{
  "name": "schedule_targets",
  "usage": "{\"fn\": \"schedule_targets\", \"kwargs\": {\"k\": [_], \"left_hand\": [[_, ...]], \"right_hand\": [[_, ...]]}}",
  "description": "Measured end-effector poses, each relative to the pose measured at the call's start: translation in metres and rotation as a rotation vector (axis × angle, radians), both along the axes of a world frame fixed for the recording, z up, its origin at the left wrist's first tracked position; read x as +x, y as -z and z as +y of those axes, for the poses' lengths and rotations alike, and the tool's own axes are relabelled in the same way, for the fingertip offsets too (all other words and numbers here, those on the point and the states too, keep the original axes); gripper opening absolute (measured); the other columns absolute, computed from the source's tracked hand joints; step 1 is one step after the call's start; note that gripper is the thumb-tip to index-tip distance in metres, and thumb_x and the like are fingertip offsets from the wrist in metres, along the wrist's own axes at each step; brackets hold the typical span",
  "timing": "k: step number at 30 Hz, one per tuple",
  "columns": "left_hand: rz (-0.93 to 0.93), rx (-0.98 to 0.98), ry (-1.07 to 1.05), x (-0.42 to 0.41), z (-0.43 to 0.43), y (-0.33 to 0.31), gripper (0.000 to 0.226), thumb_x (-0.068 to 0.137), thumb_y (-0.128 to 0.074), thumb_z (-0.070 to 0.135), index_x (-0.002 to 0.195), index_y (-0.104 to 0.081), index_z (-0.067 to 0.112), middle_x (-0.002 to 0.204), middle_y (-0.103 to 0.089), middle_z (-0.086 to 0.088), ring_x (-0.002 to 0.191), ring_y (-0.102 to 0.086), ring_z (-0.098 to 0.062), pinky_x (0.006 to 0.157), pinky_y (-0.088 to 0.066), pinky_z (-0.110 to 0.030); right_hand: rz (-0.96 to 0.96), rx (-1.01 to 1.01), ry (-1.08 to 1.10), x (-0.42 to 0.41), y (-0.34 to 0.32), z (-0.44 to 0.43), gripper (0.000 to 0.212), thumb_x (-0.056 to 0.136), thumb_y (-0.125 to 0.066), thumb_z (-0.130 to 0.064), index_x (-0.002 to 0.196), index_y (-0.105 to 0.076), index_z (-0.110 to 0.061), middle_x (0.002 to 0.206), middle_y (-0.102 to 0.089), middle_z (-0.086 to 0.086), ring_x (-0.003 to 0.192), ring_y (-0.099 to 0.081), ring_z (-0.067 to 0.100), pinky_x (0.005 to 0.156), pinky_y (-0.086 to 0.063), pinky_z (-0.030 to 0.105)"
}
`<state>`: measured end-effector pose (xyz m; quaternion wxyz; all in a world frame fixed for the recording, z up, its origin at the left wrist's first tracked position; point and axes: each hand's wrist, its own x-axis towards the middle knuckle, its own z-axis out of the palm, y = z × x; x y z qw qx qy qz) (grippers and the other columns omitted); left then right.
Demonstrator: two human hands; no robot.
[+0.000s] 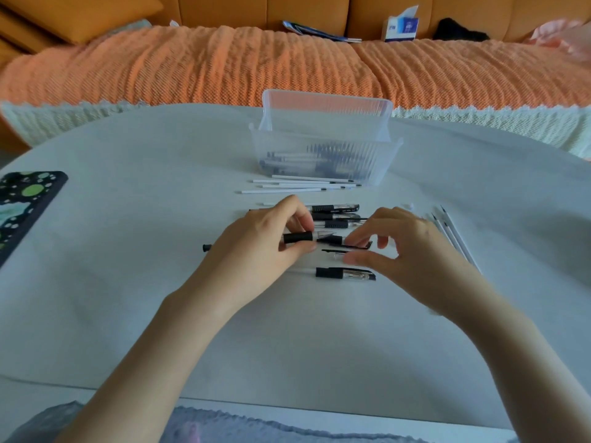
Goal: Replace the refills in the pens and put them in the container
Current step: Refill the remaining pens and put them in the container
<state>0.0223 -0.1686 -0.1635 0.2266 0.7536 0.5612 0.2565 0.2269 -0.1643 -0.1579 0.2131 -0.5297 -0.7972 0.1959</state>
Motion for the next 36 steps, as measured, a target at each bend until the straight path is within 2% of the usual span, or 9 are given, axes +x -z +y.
{"fn": "schedule_targets", "kwargs": {"k": [2, 5, 8, 12, 18, 21, 23, 30, 36], "left_hand": [[0.009, 0.014, 0.005, 0.000, 0.000, 0.000, 0.018, 0.082, -0.067, 0.036, 0.086, -0.049, 0.035, 0.085, -0.060, 0.022, 0.065, -0.050, 0.001, 0.061, -0.040, -0.022], [-0.008, 0.048, 0.030, 0.002, 0.000, 0.000, 0.018, 0.080, -0.069, 0.035, 0.085, -0.052, 0.034, 0.083, -0.059, 0.023, 0.068, -0.051, 0.000, 0.063, -0.041, -0.022], [-0.052, 0.093, 0.066, 0.005, 0.000, 0.000, 0.018, 0.078, -0.073, 0.031, 0.085, -0.057, 0.029, 0.079, -0.058, 0.023, 0.071, -0.053, -0.004, 0.062, -0.039, -0.014], [-0.077, 0.128, 0.088, 0.007, -0.001, -0.001, 0.015, 0.075, -0.075, 0.030, 0.084, -0.064, 0.026, 0.077, -0.061, 0.023, 0.077, -0.053, 0.005, 0.061, -0.036, -0.008], [-0.073, 0.132, 0.088, 0.007, 0.002, 0.001, 0.017, 0.077, -0.068, 0.043, 0.090, -0.068, 0.032, 0.084, -0.066, 0.020, 0.079, -0.057, -0.001, 0.068, -0.043, -0.019], [-0.060, 0.156, 0.101, 0.006, 0.002, 0.000, 0.031, 0.071, -0.075, 0.041, 0.096, -0.059, 0.033, 0.088, -0.056, 0.021, 0.074, -0.053, -0.006, 0.064, -0.042, -0.017], [-0.044, 0.190, 0.076, 0.005, 0.002, 0.000, 0.034, 0.070, -0.078, 0.035, 0.092, -0.052, 0.033, 0.086, -0.054, 0.021, 0.074, -0.053, -0.009, 0.063, -0.043, -0.019], [-0.096, 0.134, 0.071, 0.004, 0.002, -0.001, 0.016, 0.079, -0.062, 0.044, 0.084, -0.058, 0.030, 0.076, -0.062, 0.018, 0.066, -0.056, -0.007, 0.062, -0.041, -0.022], [-0.042, 0.158, 0.068, 0.003, 0.002, -0.001, 0.032, 0.070, -0.077, 0.039, 0.087, -0.050, 0.034, 0.087, -0.058, 0.023, 0.073, -0.053, -0.010, 0.067, -0.044, -0.025]], "right_hand": [[0.124, 0.022, 0.050, -0.001, -0.003, 0.000, 0.017, 0.076, -0.067, -0.041, 0.088, -0.068, -0.030, 0.082, -0.062, -0.013, 0.079, -0.051, 0.004, 0.067, -0.036, 0.009], [0.244, 0.014, 0.062, -0.007, -0.005, -0.002, 0.017, 0.078, -0.068, -0.035, 0.093, -0.070, -0.026, 0.083, -0.064, -0.012, 0.075, -0.053, 0.004, 0.065, -0.037, 0.007], [0.271, -0.027, 0.035, -0.014, -0.003, -0.006, 0.012, 0.080, -0.067, -0.032, 0.089, -0.073, -0.027, 0.078, -0.064, -0.015, 0.072, -0.053, 0.005, 0.063, -0.036, 0.008], [0.281, -0.012, 0.054, -0.019, -0.003, -0.008, 0.003, 0.079, -0.071, -0.020, 0.080, -0.074, -0.021, 0.061, -0.054, -0.019, 0.061, -0.050, -0.006, 0.058, -0.035, 0.007], [0.287, -0.015, 0.059, -0.015, -0.003, -0.006, 0.003, 0.077, -0.074, -0.019, 0.079, -0.073, -0.021, 0.063, -0.057, -0.014, 0.061, -0.050, -0.001, 0.057, -0.035, 0.008], [0.291, -0.018, 0.072, -0.012, 0.000, -0.005, 0.004, 0.076, -0.074, -0.023, 0.077, -0.072, -0.027, 0.071, -0.064, -0.010, 0.067, -0.051, 0.005, 0.060, -0.035, 0.010], [0.302, -0.026, 0.074, -0.011, 0.001, -0.004, 0.006, 0.076, -0.073, -0.024, 0.075, -0.070, -0.029, 0.074, -0.066, -0.009, 0.068, -0.052, 0.007, 0.060, -0.035, 0.011], [0.322, -0.049, 0.090, -0.009, -0.001, -0.003, 0.007, 0.076, -0.073, -0.020, 0.077, -0.071, -0.026, 0.072, -0.065, -0.010, 0.068, -0.052, 0.006, 0.059, -0.035, 0.010], [0.314, -0.051, 0.089, -0.010, -0.001, -0.004, 0.007, 0.076, -0.073, -0.020, 0.078, -0.071, -0.026, 0.074, -0.066, -0.010, 0.070, -0.053, 0.006, 0.060, -0.035, 0.010]]}}
